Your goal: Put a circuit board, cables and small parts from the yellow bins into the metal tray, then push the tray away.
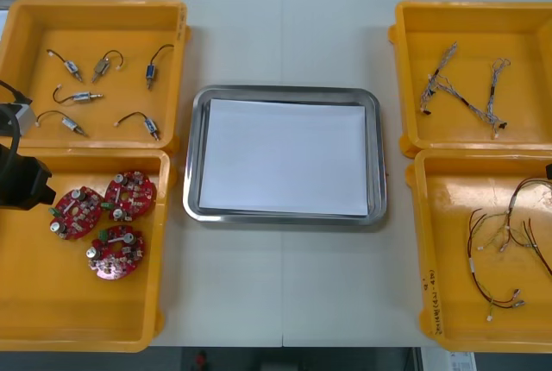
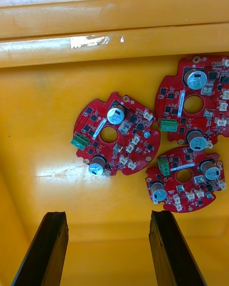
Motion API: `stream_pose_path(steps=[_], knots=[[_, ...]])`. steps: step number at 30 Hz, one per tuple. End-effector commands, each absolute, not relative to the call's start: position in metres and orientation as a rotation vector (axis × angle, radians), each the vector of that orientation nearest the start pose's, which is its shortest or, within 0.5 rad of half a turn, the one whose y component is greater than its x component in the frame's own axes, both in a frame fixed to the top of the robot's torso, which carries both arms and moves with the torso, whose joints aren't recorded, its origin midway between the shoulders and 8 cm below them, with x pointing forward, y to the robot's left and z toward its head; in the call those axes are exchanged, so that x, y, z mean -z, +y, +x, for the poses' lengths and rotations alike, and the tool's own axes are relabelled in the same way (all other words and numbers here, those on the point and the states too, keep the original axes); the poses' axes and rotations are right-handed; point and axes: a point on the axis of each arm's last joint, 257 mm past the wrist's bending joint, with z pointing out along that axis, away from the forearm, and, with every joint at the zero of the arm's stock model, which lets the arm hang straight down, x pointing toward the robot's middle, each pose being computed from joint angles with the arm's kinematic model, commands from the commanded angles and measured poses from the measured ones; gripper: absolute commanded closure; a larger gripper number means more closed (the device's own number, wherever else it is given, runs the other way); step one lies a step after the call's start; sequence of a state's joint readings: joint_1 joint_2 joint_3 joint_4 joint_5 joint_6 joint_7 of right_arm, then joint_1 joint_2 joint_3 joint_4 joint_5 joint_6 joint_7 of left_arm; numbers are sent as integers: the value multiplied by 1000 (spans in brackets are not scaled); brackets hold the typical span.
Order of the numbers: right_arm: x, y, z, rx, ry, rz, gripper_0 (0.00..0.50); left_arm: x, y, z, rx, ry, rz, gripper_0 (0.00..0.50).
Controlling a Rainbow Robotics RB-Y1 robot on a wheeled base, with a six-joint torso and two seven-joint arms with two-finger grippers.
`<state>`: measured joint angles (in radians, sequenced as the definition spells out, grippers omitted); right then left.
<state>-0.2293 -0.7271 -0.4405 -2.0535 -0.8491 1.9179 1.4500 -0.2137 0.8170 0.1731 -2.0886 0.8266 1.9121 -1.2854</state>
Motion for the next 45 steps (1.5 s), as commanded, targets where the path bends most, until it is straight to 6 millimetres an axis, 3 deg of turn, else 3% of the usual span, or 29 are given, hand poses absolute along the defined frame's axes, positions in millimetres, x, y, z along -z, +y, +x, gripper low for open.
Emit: stream_pose_path(steps=[1,27,28,31,45], knots=[[139,-418,390,-2,2623,62,0,177,387,375,-105,2755,-69,0],[139,-418,390,-2,2623,62,0,177,387,375,-105,2755,-69,0],[139,-418,390,-2,2623,62,0,211,379,355,-58,2848,-93,0],[139,-418,390,-2,2623,62,0,216,377,353,-47,2859,-95,0],[147,-424,381,-9,2637,87,0,205,378,364,-14,2805,-100,0]])
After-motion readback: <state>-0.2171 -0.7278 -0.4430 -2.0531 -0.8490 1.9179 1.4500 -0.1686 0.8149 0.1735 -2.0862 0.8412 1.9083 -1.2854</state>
